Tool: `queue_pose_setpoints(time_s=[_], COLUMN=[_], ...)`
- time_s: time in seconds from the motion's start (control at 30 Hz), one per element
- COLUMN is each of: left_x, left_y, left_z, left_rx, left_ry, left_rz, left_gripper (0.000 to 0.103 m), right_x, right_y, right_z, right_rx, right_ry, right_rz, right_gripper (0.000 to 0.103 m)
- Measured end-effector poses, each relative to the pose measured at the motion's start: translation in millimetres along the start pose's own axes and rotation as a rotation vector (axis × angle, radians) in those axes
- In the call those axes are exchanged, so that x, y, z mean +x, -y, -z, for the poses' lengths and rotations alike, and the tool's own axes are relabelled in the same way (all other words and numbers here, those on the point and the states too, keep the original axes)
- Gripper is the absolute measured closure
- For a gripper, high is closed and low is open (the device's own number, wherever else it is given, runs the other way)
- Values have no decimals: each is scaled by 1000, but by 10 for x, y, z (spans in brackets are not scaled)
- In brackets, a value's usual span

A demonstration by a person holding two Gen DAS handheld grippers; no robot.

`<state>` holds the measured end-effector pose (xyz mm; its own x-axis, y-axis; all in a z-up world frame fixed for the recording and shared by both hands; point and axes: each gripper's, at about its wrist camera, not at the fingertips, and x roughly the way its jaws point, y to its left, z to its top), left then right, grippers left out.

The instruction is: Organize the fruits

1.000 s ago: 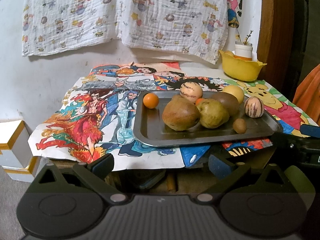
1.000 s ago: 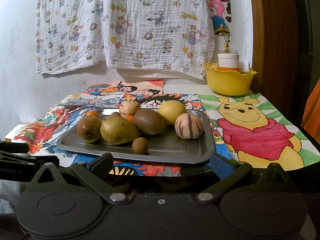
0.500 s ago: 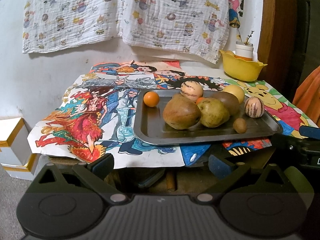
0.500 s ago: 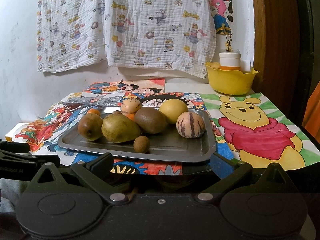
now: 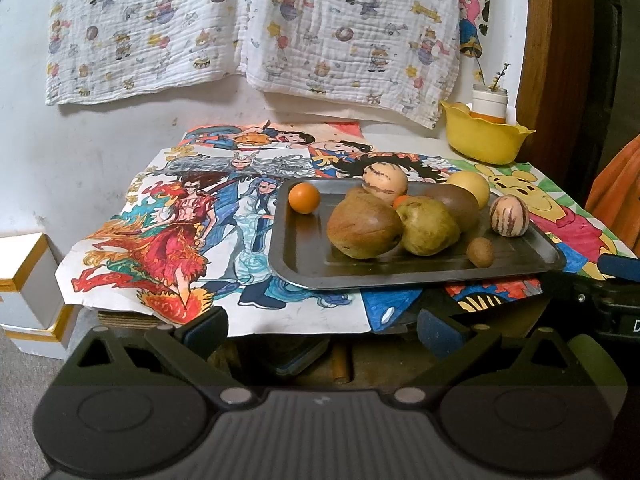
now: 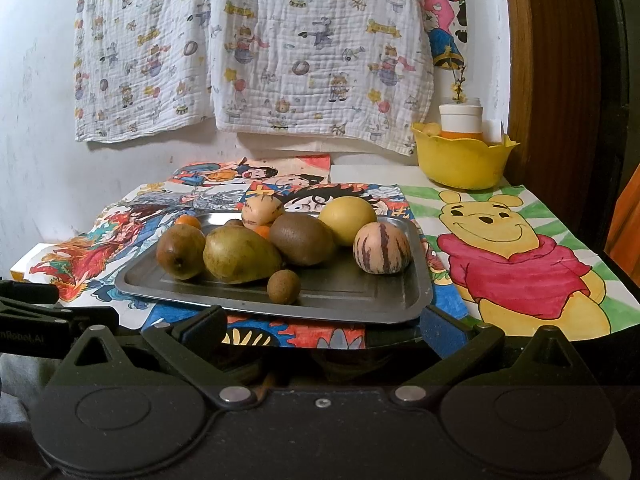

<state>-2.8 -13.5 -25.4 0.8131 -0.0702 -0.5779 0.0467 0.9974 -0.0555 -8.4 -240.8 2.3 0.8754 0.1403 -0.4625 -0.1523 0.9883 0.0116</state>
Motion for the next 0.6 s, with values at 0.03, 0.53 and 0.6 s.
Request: queue_pose_setpoints(time_s=[0.03, 0.53, 0.6], left_x=[1, 4, 4], left_y=[0, -8, -1], left_z=[0, 4, 2], left_rx=[0, -1, 0], left_ry=[0, -1, -3], left_rz=[0, 0, 0], left_gripper=[0, 0, 0], right_x=[2, 9, 8], right_y=[0, -6, -7], right_z=[-2, -14, -12], right_rx=[0, -2, -2], right_ry=[-1, -2, -2], right_rz=[0, -1, -1], right_gripper=[1, 1, 1])
